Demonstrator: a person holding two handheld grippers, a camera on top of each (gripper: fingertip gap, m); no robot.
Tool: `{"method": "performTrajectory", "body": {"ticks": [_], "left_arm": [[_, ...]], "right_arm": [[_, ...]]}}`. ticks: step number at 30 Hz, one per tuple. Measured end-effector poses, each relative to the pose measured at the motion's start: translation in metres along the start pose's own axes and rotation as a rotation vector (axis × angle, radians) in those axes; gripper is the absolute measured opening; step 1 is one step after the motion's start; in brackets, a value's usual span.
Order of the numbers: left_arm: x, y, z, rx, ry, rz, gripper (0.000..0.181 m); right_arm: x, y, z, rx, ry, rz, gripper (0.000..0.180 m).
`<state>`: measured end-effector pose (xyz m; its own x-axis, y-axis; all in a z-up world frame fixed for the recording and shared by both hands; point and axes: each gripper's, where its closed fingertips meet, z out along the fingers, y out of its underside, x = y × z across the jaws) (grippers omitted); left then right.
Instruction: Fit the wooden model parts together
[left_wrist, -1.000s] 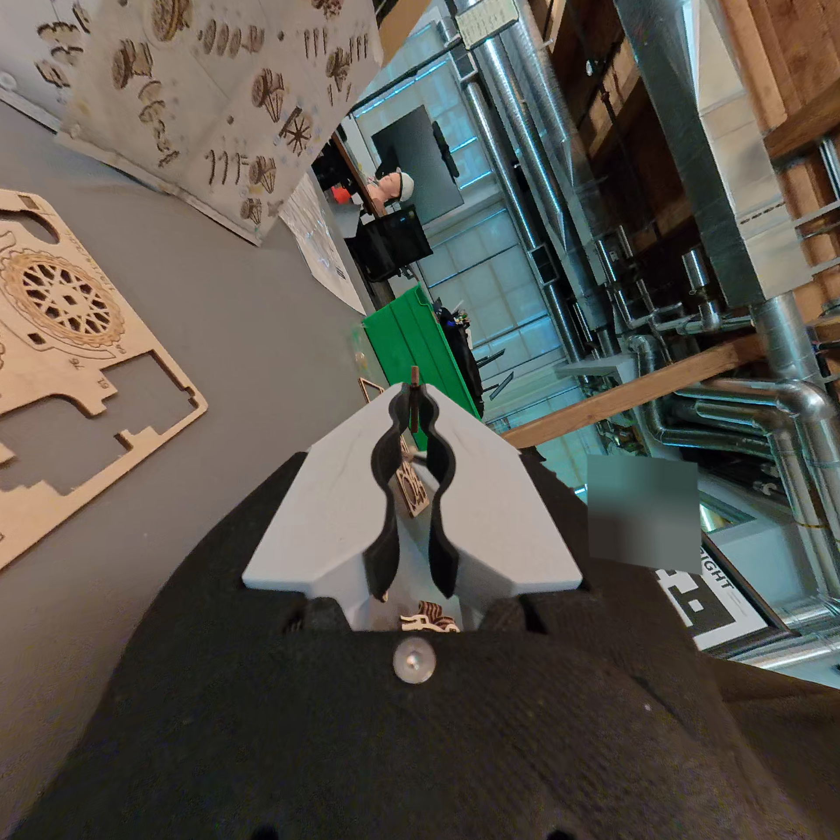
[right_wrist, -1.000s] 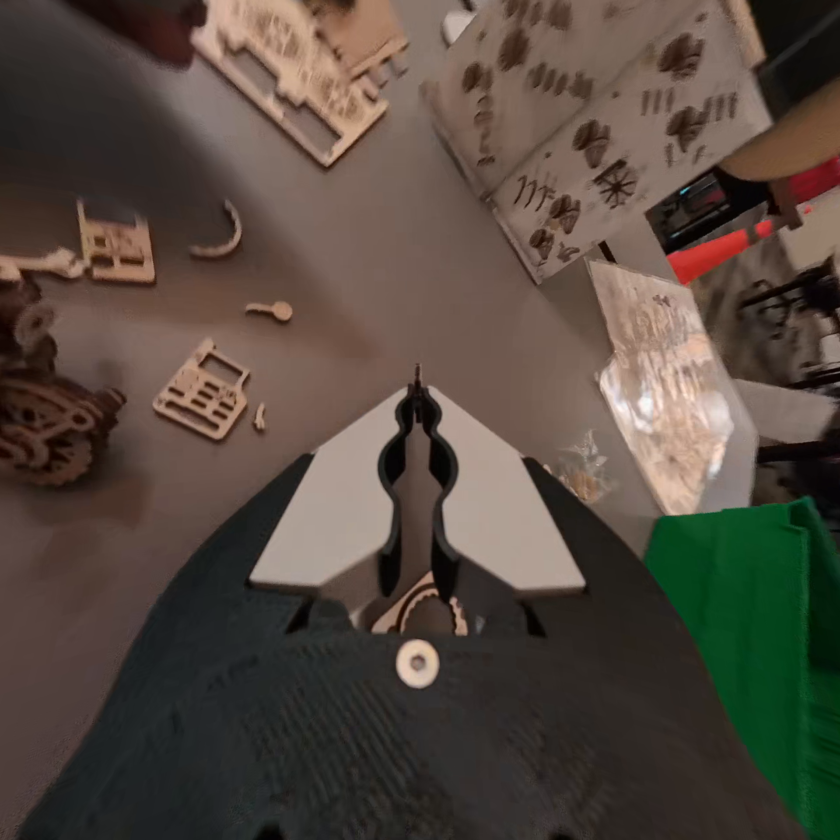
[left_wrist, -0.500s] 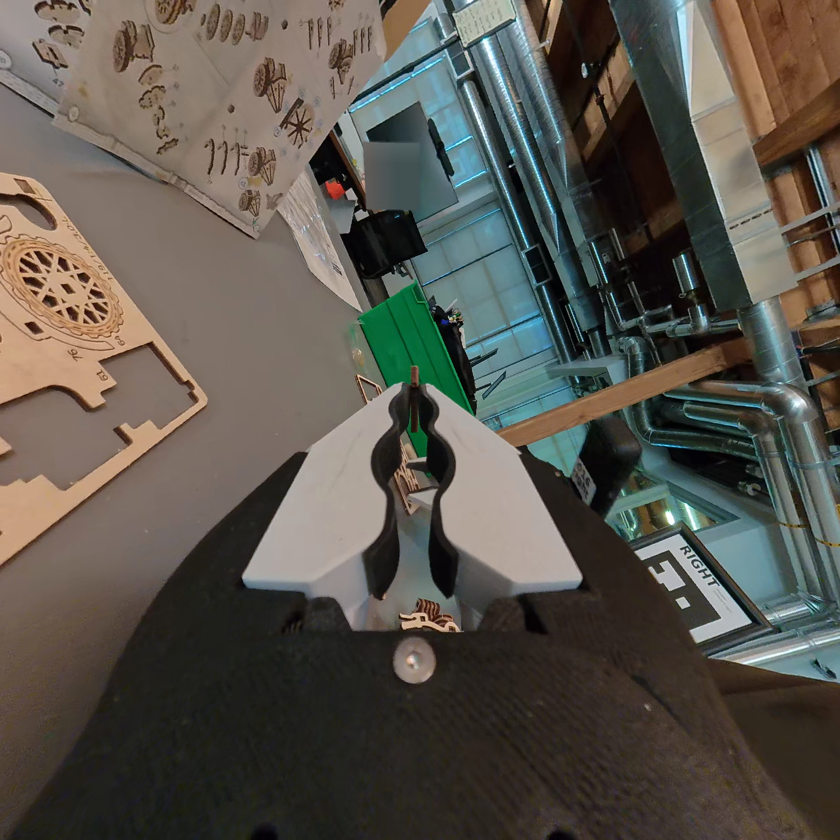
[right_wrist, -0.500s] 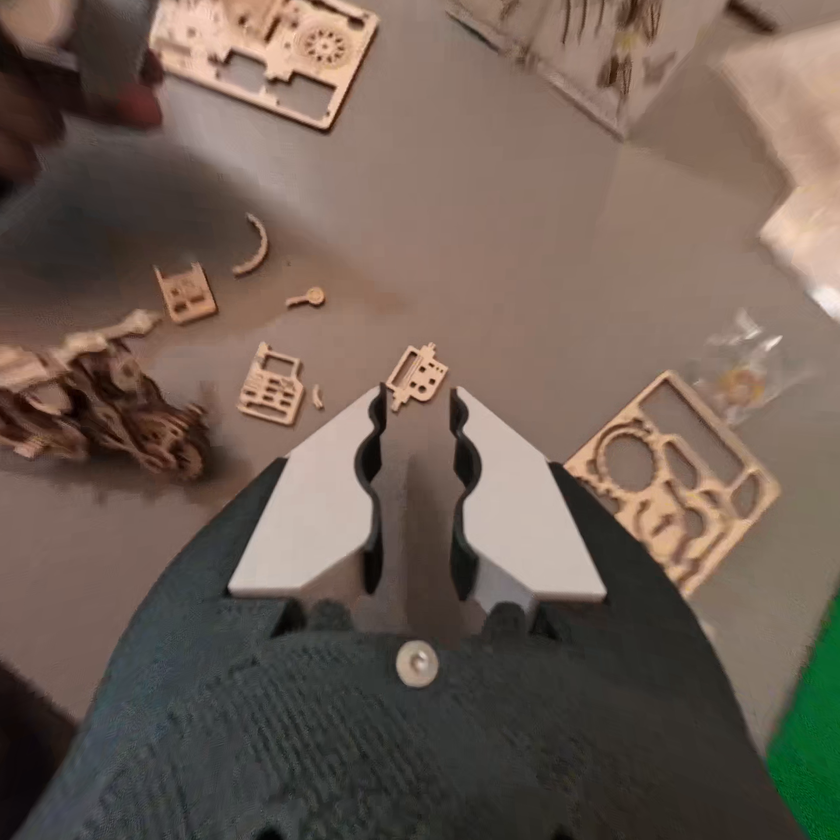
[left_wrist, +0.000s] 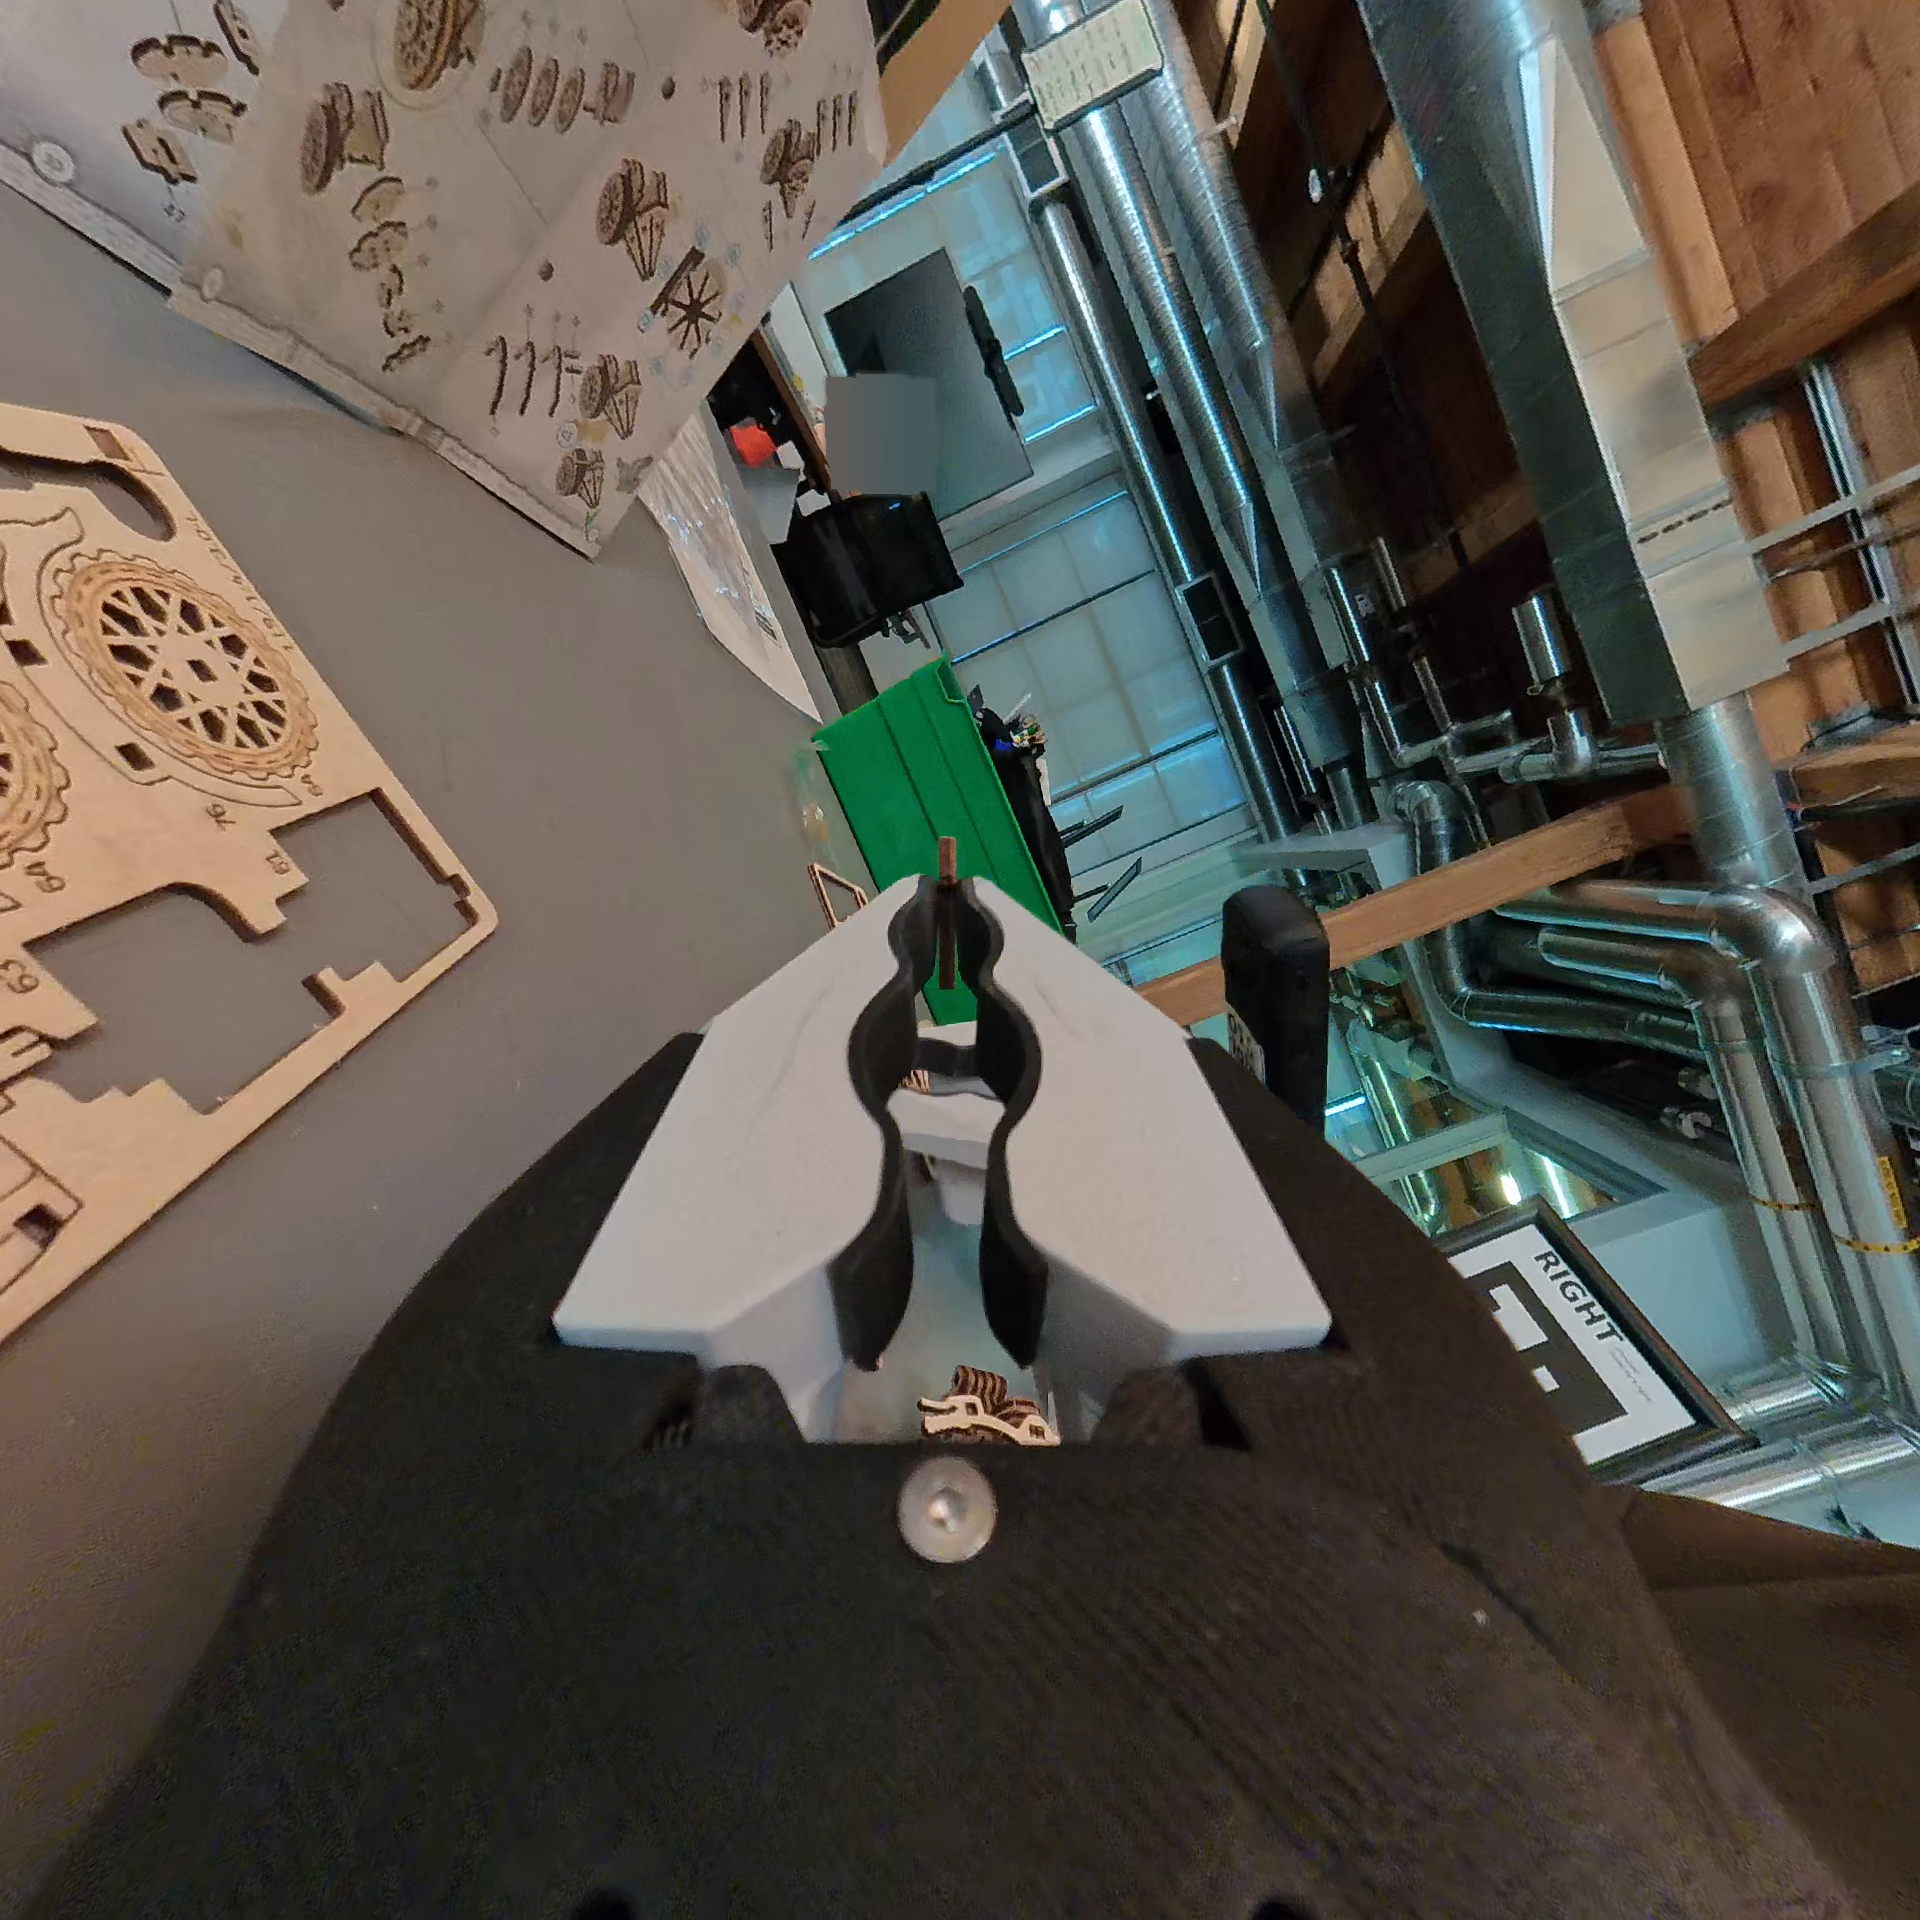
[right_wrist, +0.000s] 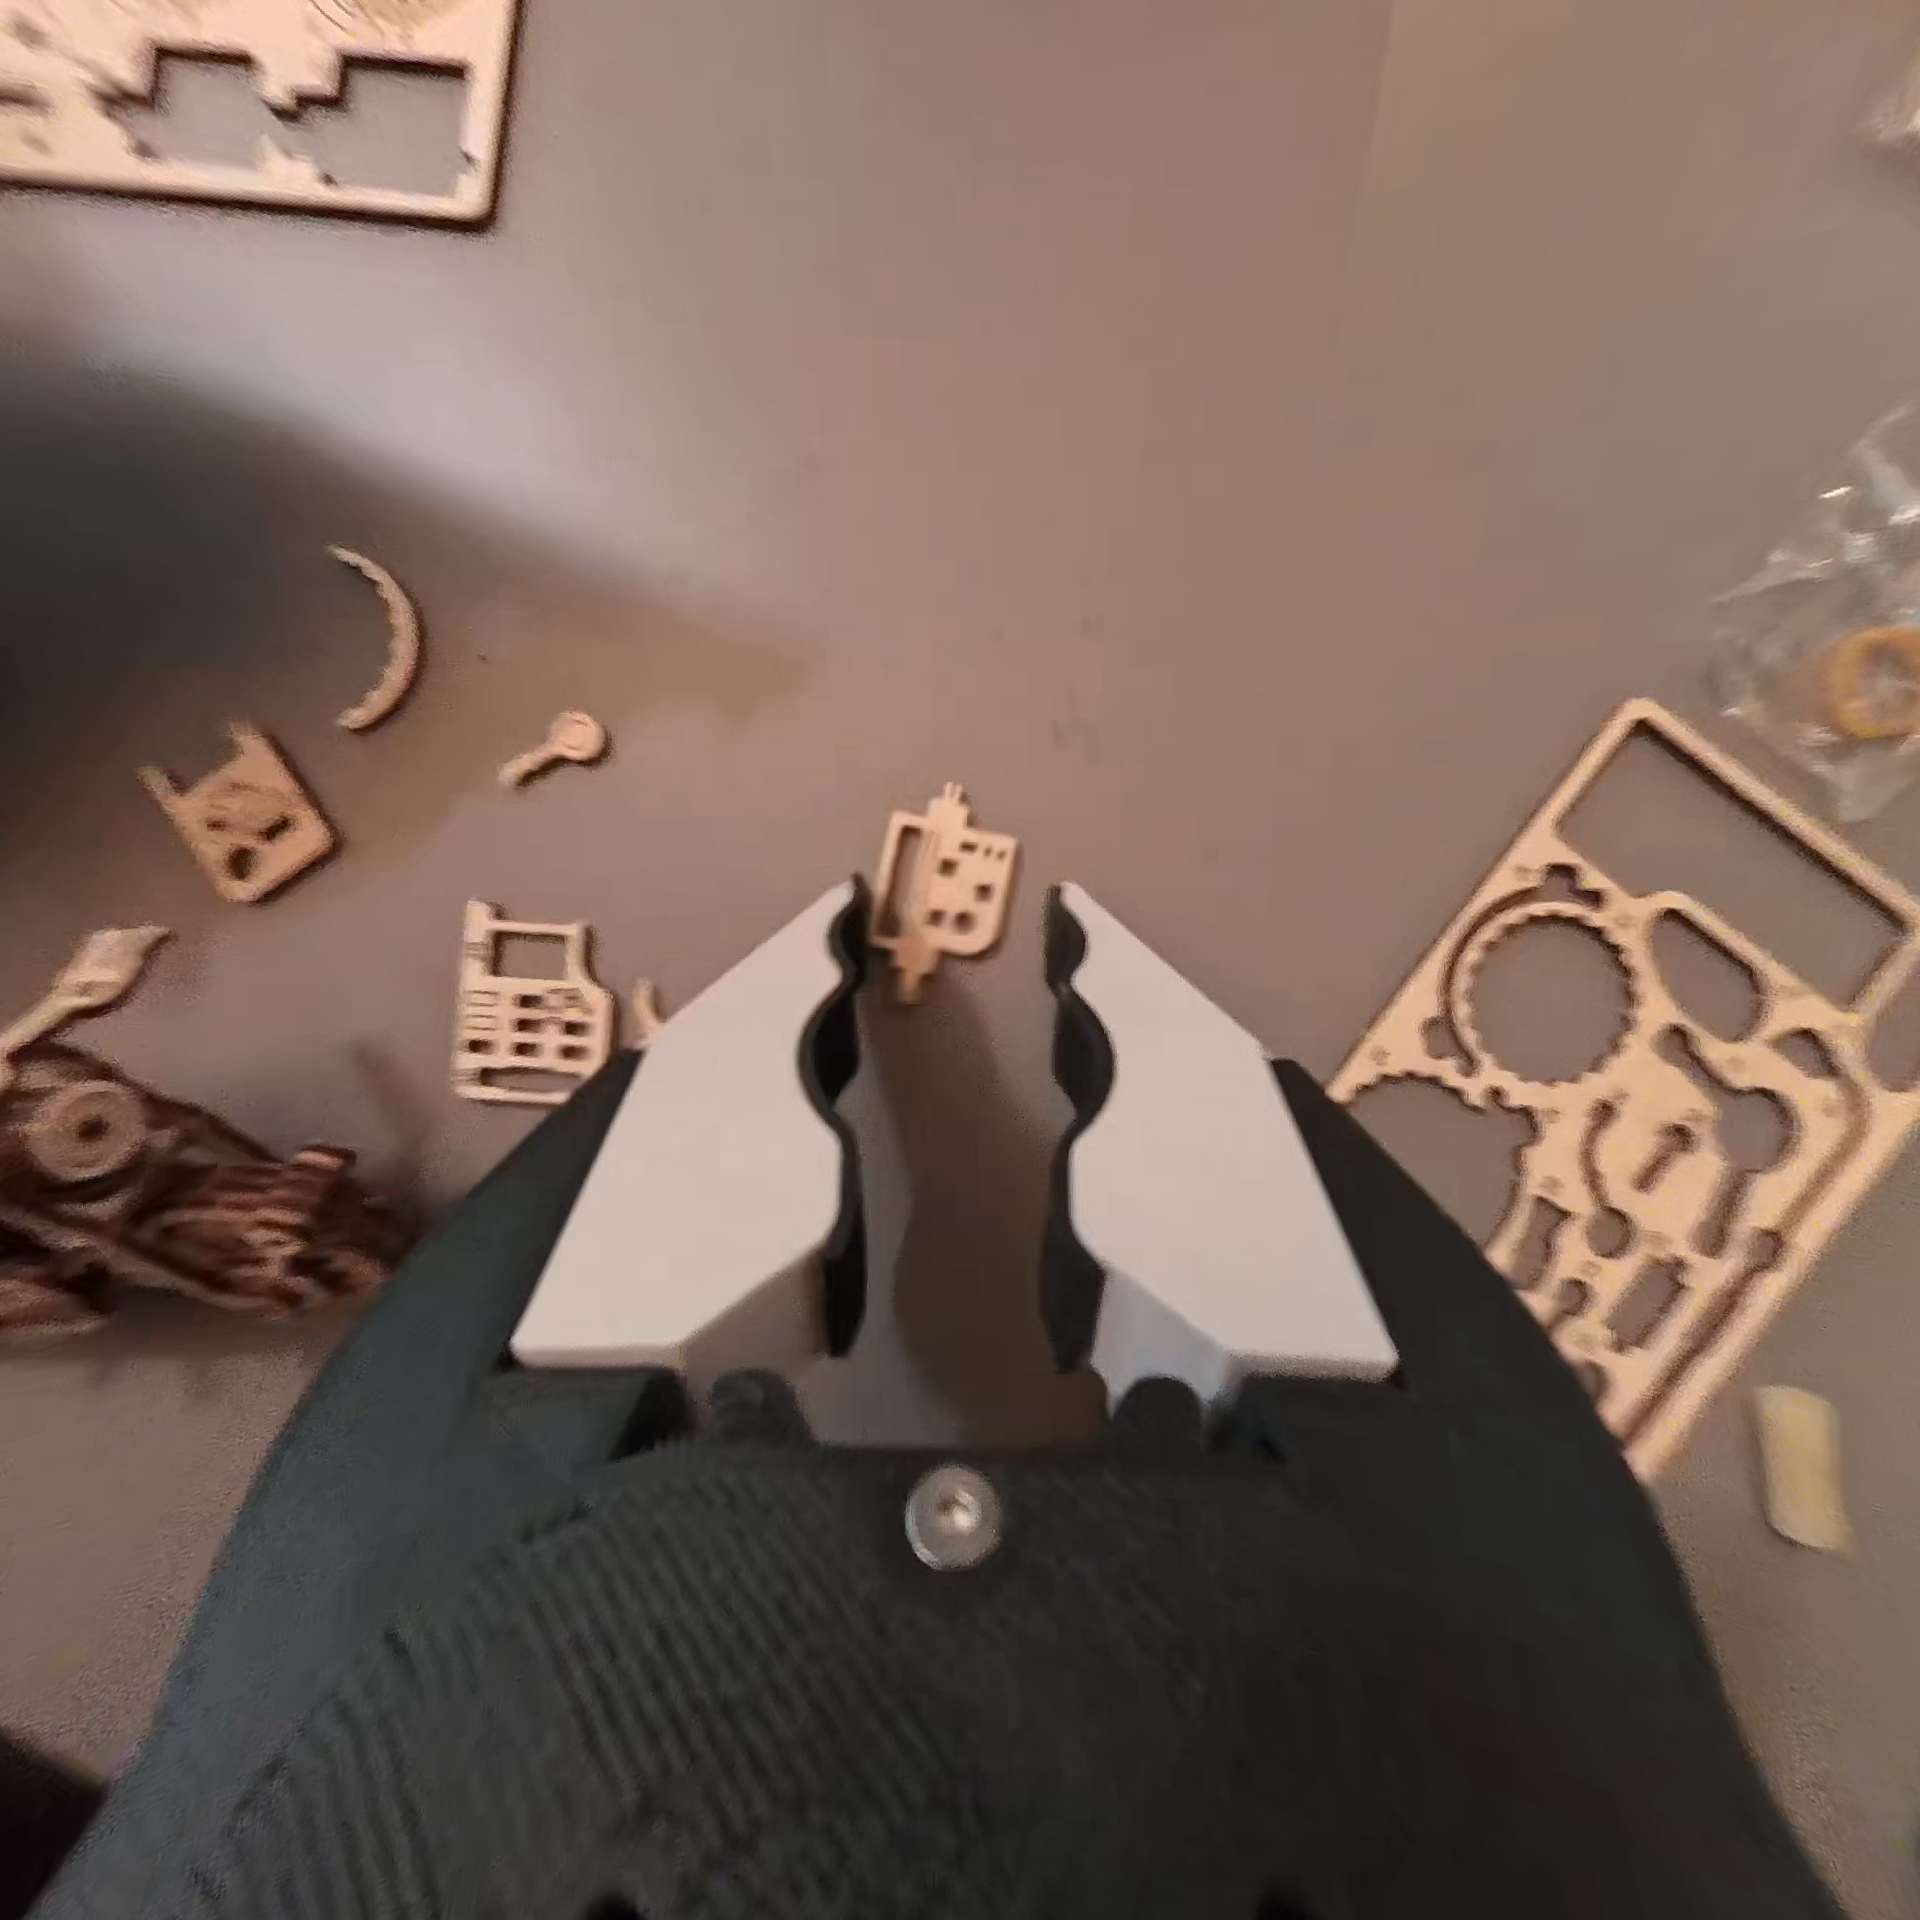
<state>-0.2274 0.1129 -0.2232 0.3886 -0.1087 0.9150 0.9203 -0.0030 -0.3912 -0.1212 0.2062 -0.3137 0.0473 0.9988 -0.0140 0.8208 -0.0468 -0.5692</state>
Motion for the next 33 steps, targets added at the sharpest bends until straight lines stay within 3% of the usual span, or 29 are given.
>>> {"method": "performTrajectory", "body": {"ticks": [8,10,14,16,20,24,33], "left_arm": [[0.010,0.006,0.004,-0.016,0.058,0.056,0.000],[0.015,0.009,0.005,-0.026,0.085,0.108,0.001],[0.035,0.011,0.006,-0.003,0.180,0.197,0.000],[0.049,0.011,0.005,0.028,0.235,0.229,0.000],[0.083,0.022,0.009,0.021,0.335,0.266,0.001],[0.092,0.042,0.024,-0.035,0.296,0.286,0.001],[0.086,0.038,0.026,0.038,0.281,0.133,0.001]], "right_arm": [[-0.004,-0.014,0.002,0.098,-0.099,-0.052,0.024],[-0.024,-0.045,-0.017,0.293,-0.299,-0.003,0.024],[-0.049,-0.108,-0.082,0.654,-0.865,0.266,0.023],[-0.053,-0.119,-0.106,0.768,-1.105,0.361,0.023],[-0.057,-0.112,-0.119,0.829,-1.370,0.514,0.023],[-0.050,-0.108,-0.119,0.849,-1.427,0.590,0.023],[-0.062,-0.107,-0.116,0.829,-1.420,0.573,0.023]]}}
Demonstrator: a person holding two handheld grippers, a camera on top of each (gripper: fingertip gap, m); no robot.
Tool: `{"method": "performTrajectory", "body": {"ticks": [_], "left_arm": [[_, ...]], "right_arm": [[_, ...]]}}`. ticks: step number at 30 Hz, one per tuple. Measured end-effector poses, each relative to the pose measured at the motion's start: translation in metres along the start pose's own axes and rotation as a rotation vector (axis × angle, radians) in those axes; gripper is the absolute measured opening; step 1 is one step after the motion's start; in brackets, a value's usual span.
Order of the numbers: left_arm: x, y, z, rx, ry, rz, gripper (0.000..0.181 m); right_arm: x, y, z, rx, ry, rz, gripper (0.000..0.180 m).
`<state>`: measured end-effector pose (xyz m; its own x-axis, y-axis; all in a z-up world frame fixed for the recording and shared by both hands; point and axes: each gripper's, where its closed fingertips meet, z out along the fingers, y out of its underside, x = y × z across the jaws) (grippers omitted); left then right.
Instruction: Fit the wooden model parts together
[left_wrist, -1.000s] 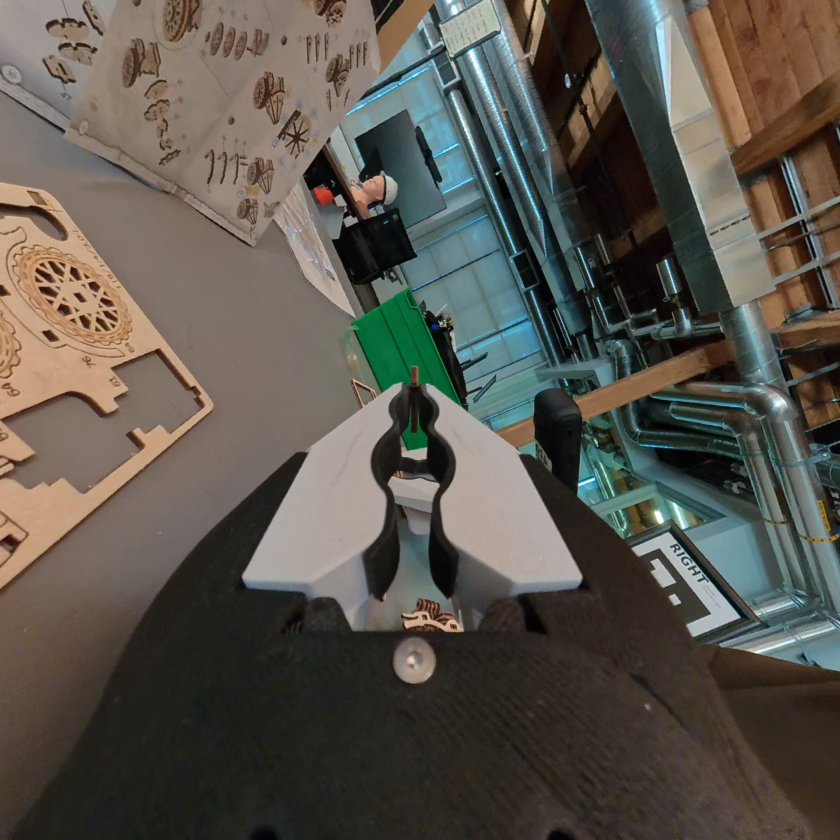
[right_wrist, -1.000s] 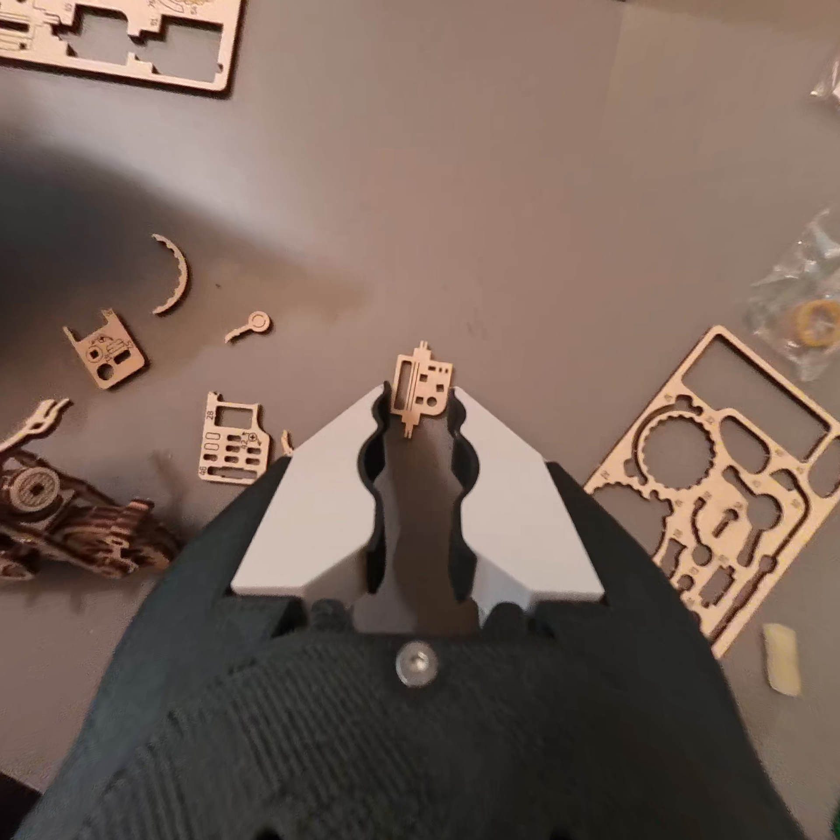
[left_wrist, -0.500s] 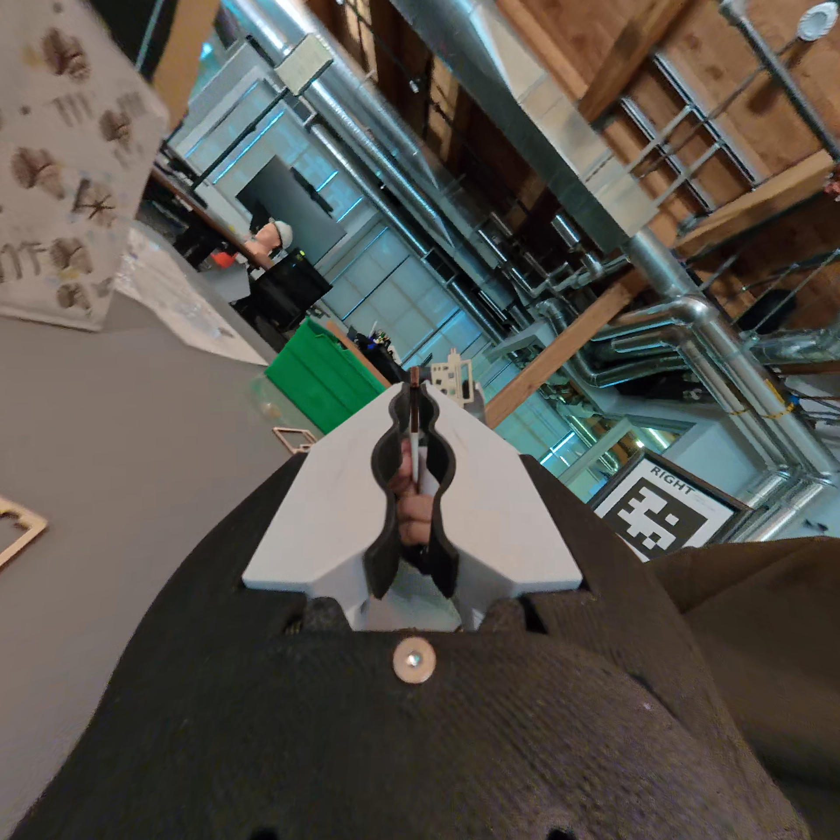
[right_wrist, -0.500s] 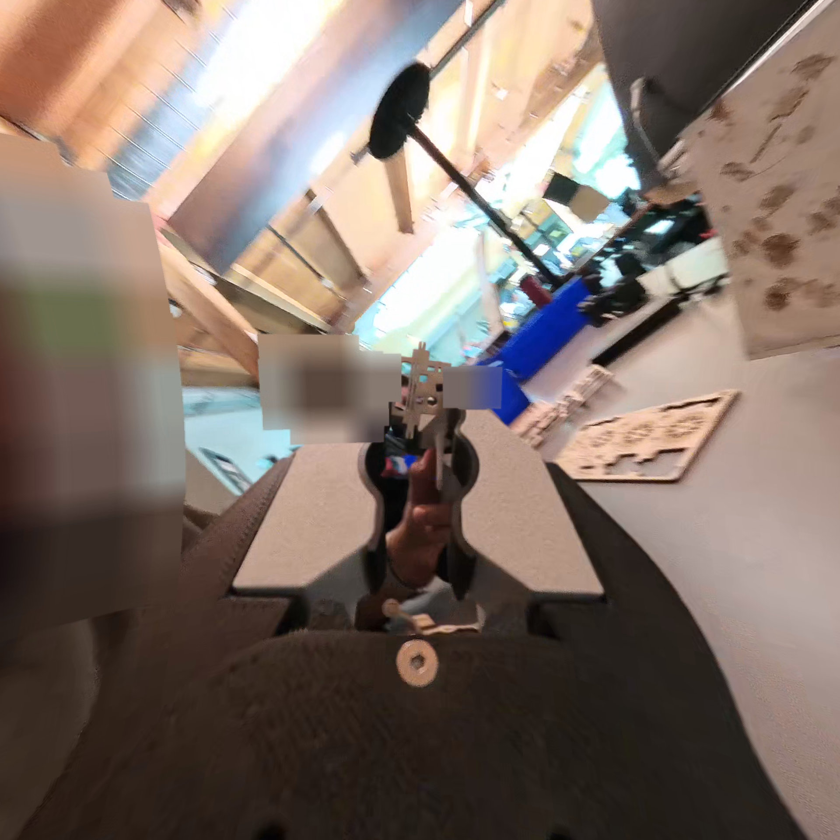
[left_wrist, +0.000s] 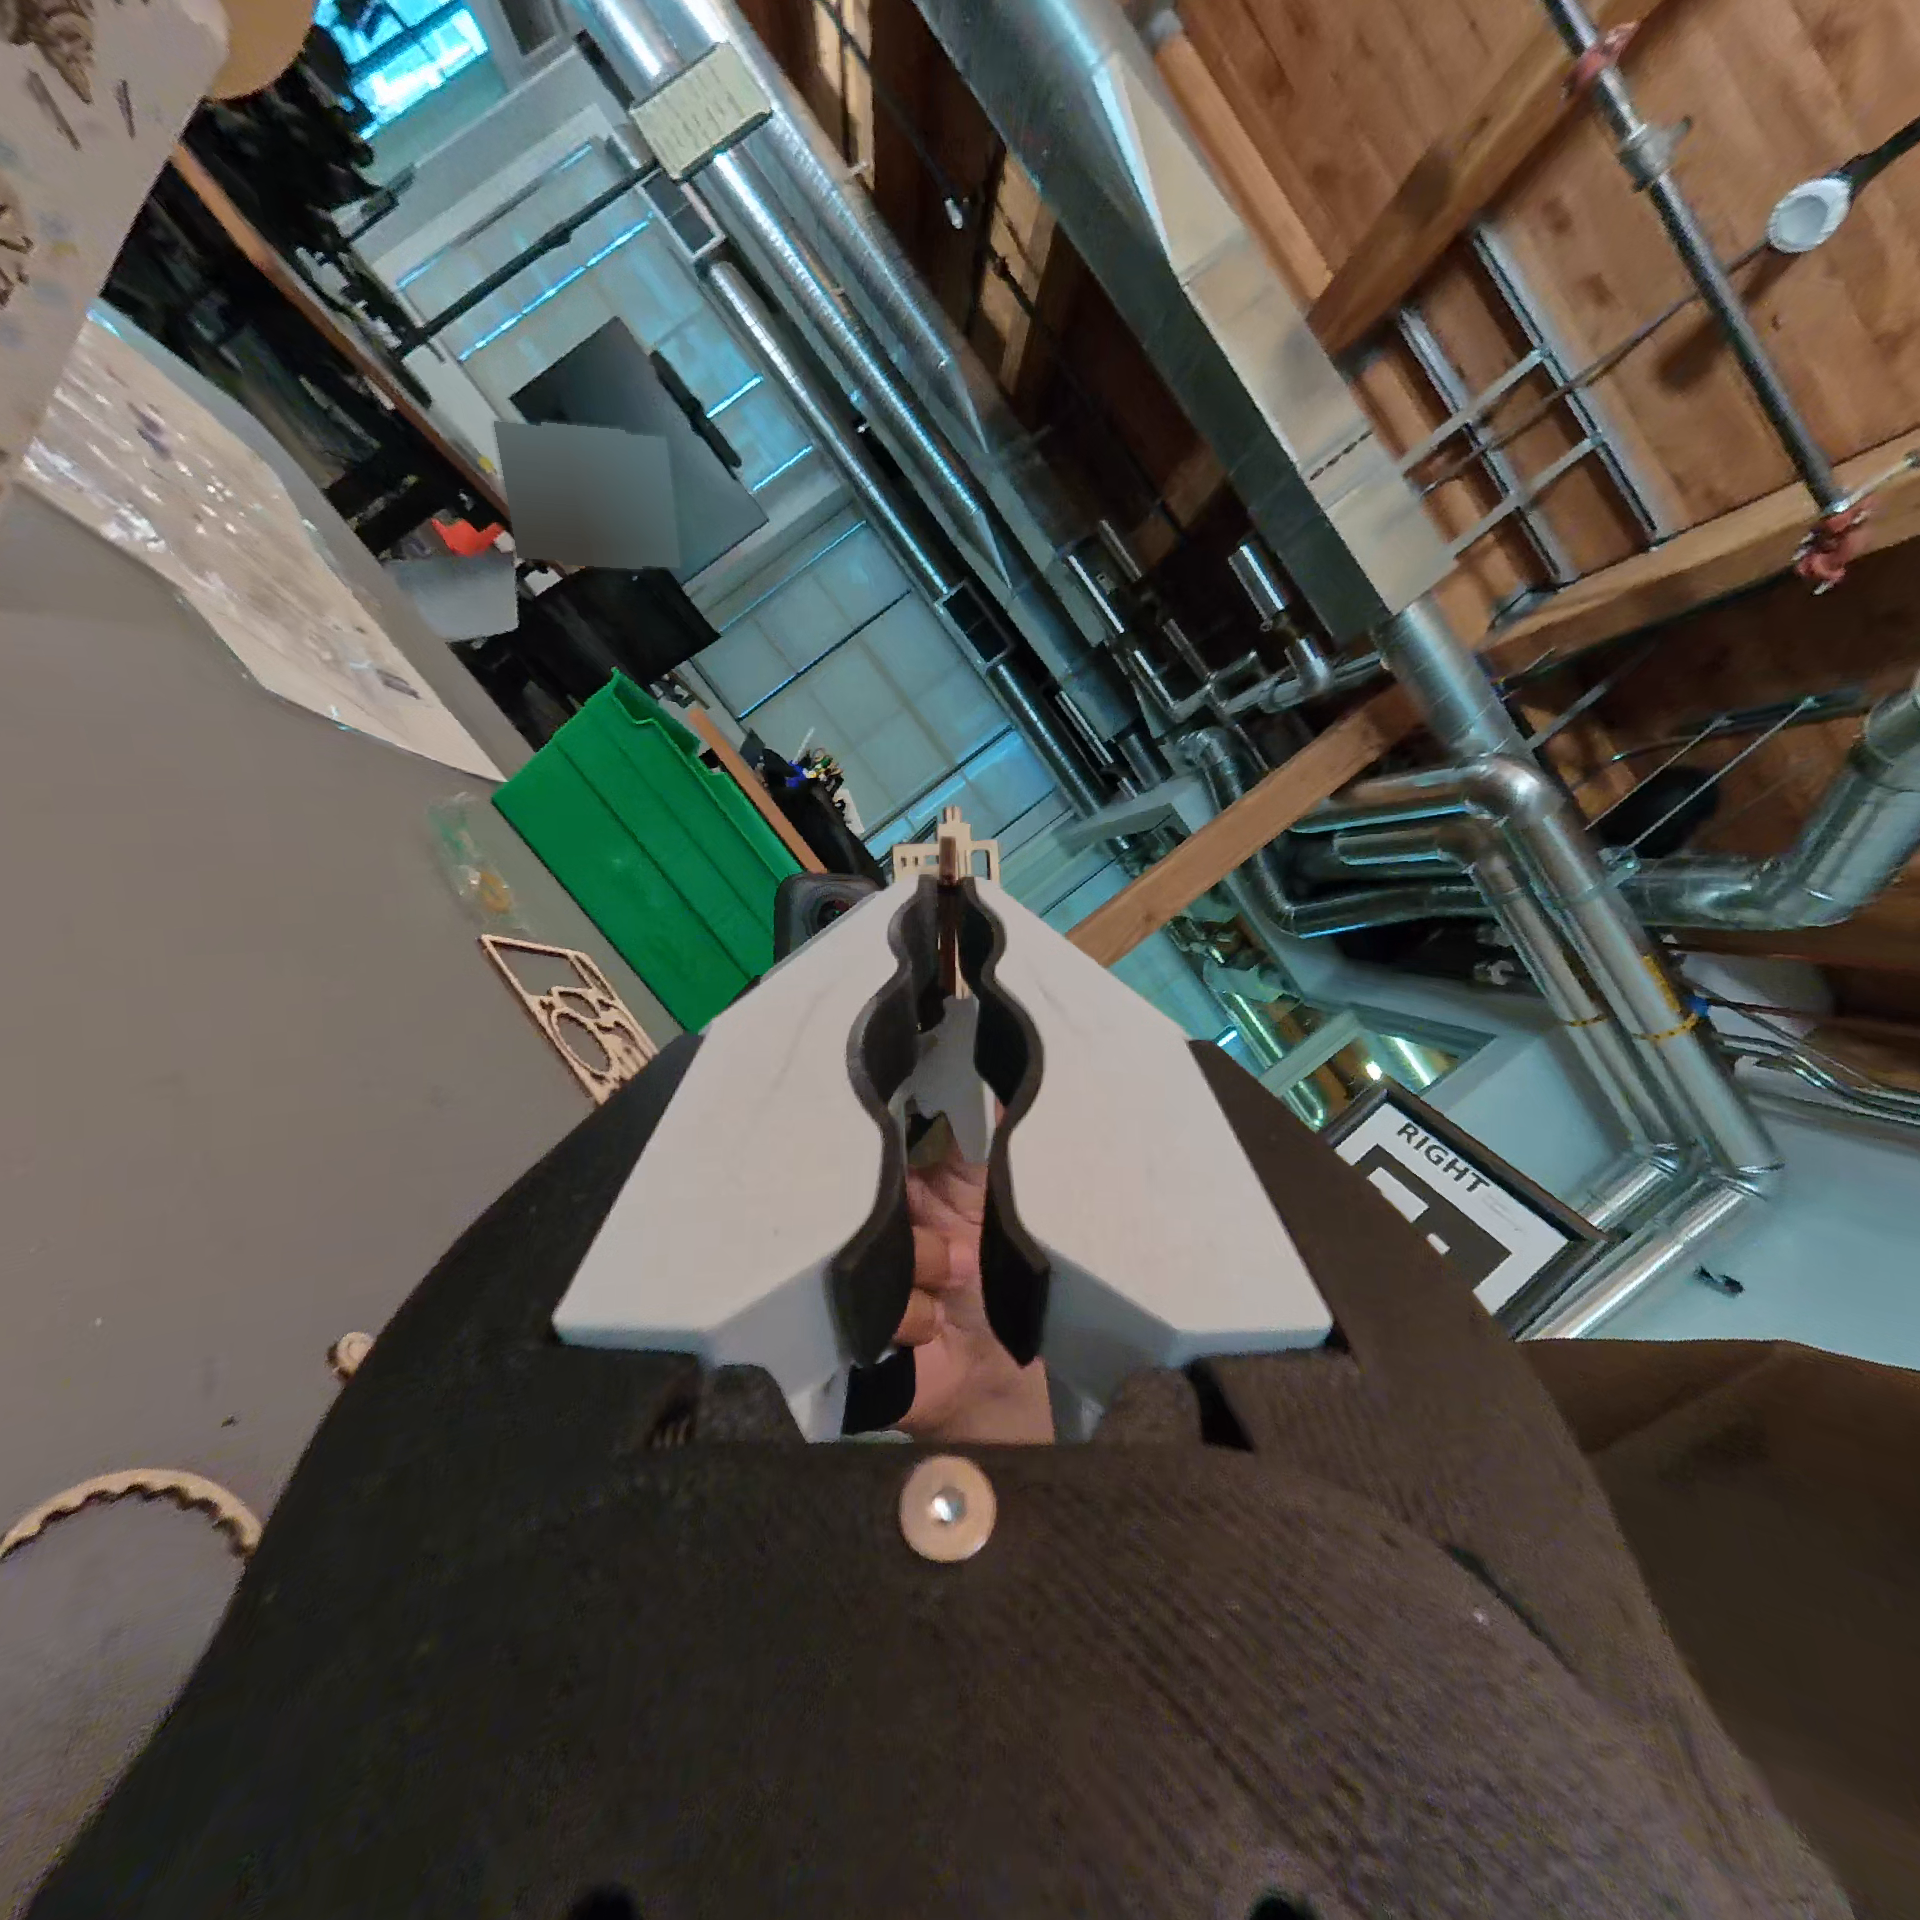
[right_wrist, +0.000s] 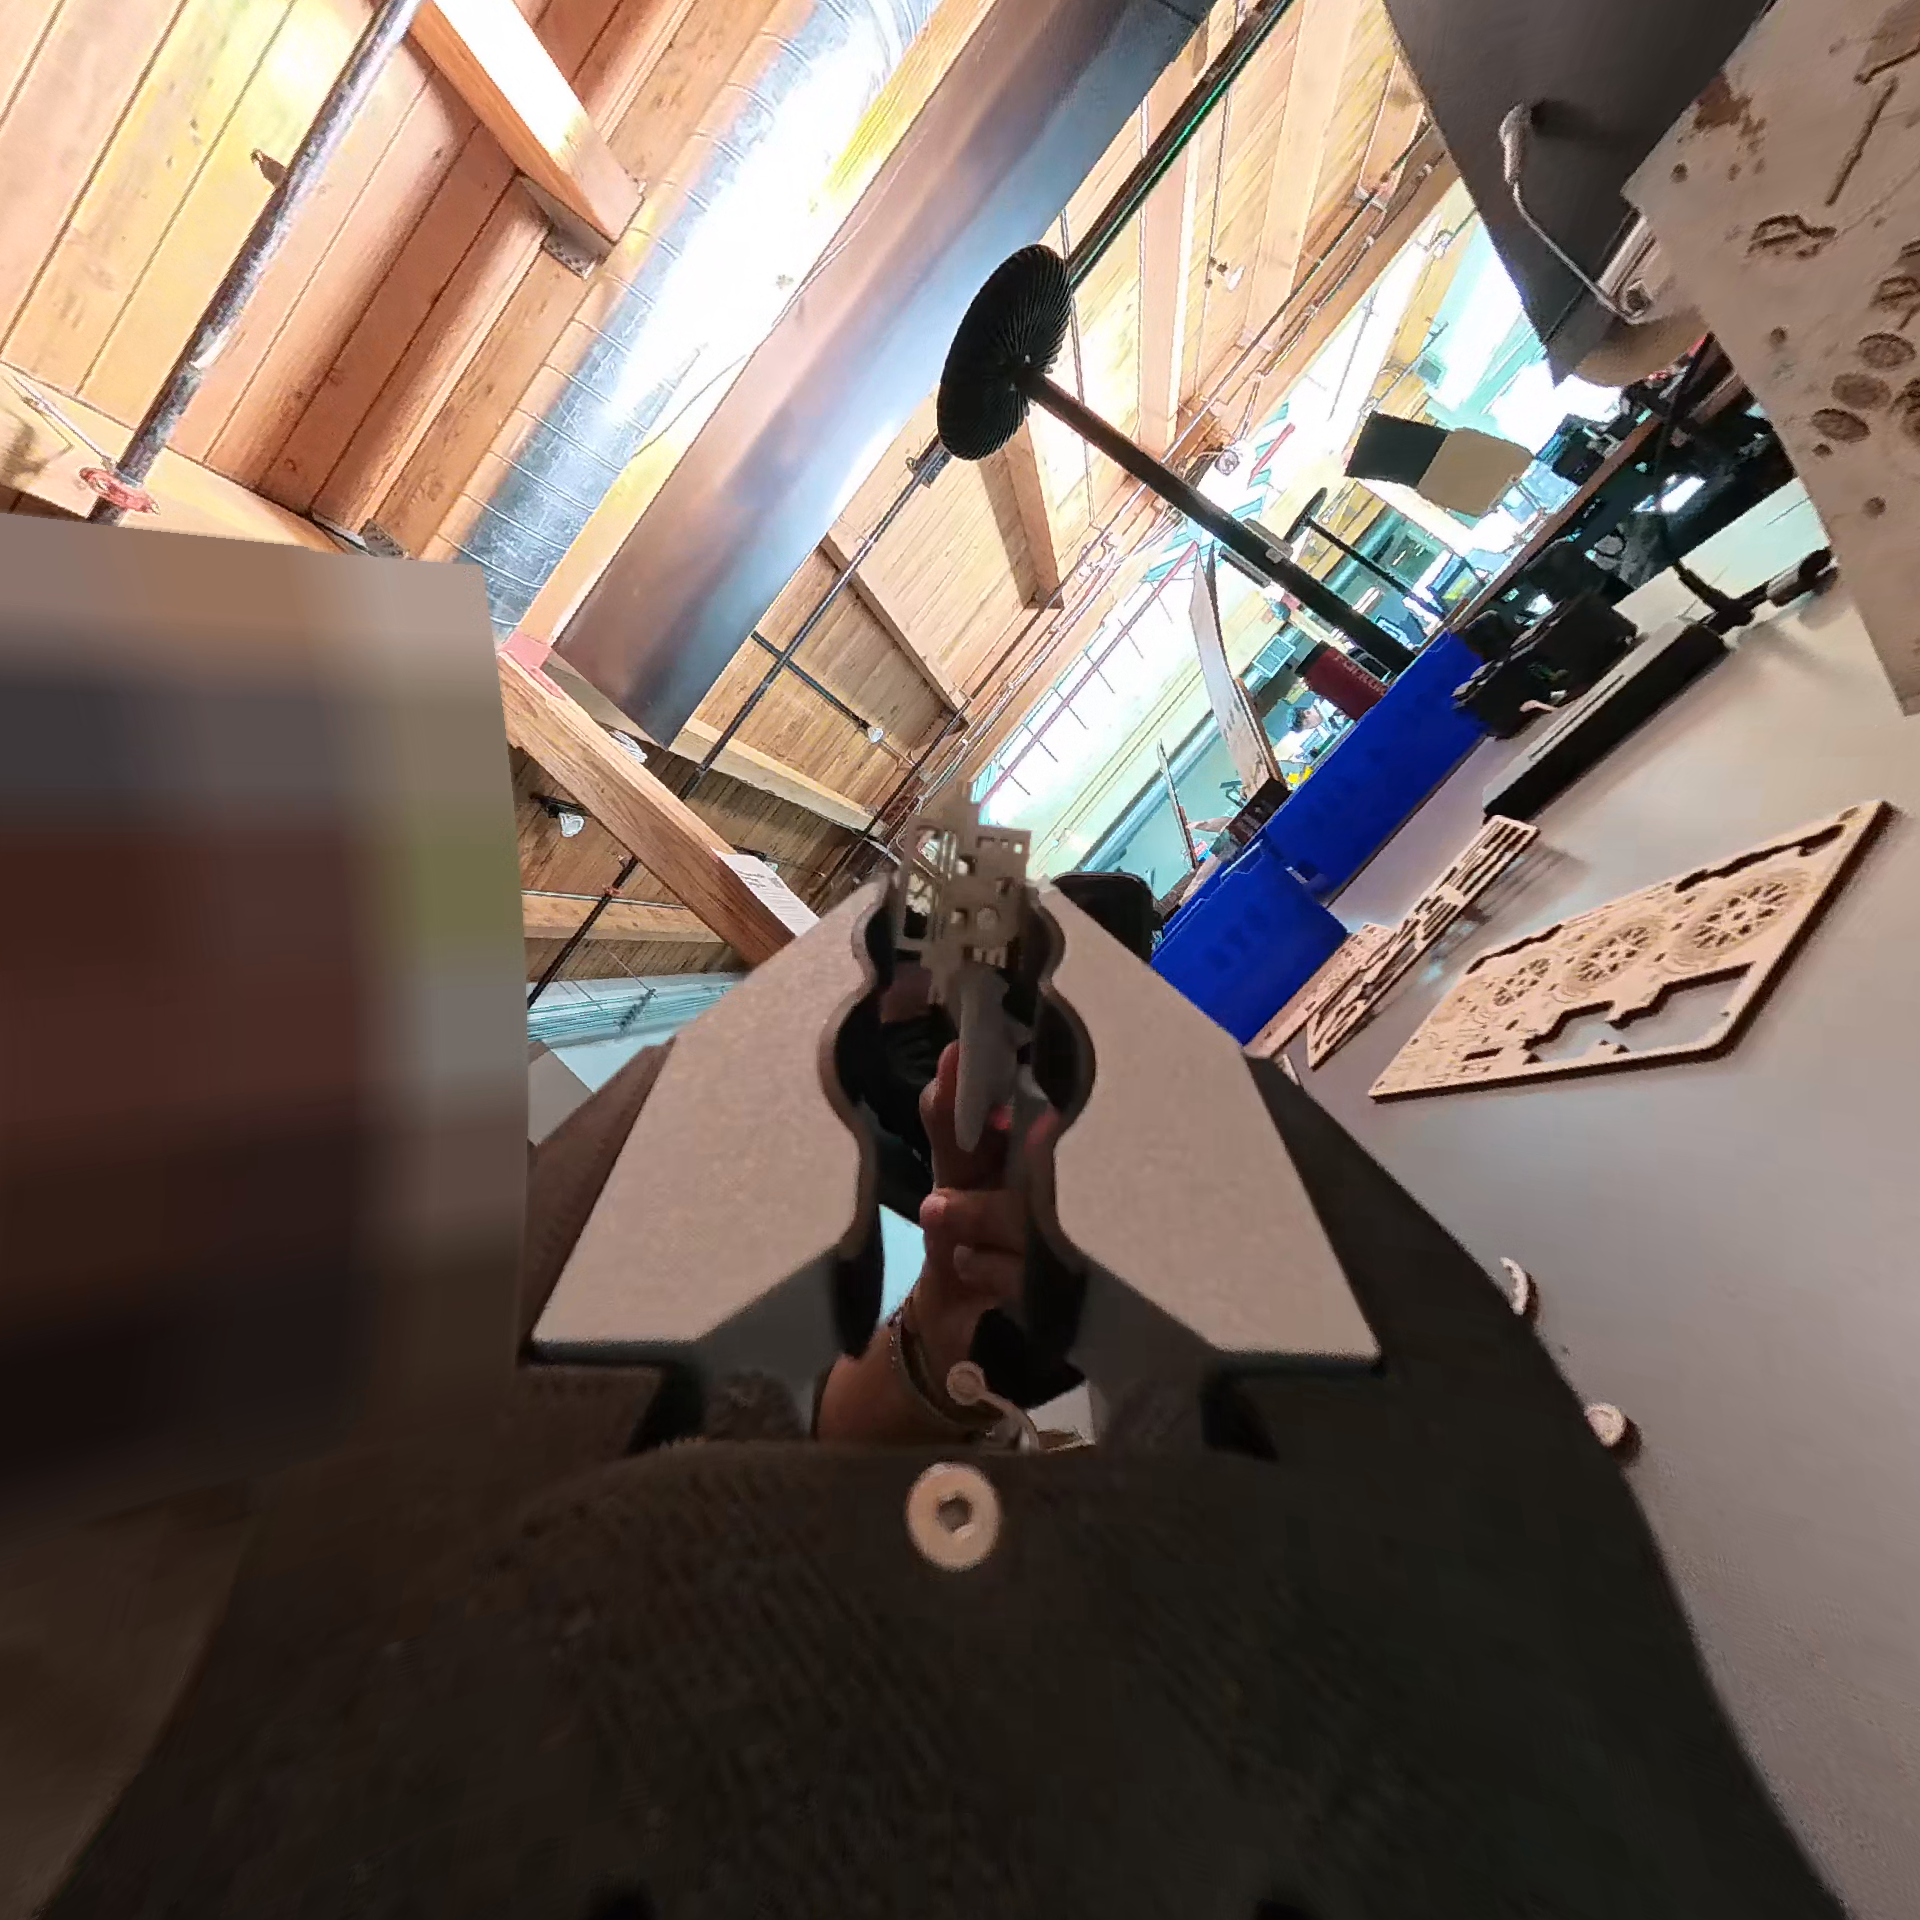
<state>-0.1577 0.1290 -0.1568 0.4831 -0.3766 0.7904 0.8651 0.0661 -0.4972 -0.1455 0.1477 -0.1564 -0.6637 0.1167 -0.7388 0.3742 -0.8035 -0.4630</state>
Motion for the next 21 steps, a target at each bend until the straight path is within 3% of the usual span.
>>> {"method": "performTrajectory", "body": {"ticks": [21], "left_arm": [[0.0000,0.0023,0.0018,0.009,-0.015,-0.038,0.001]], "right_arm": [[0.0031,-0.0029,-0.0013,0.005,0.070,-0.066,0.022]]}}
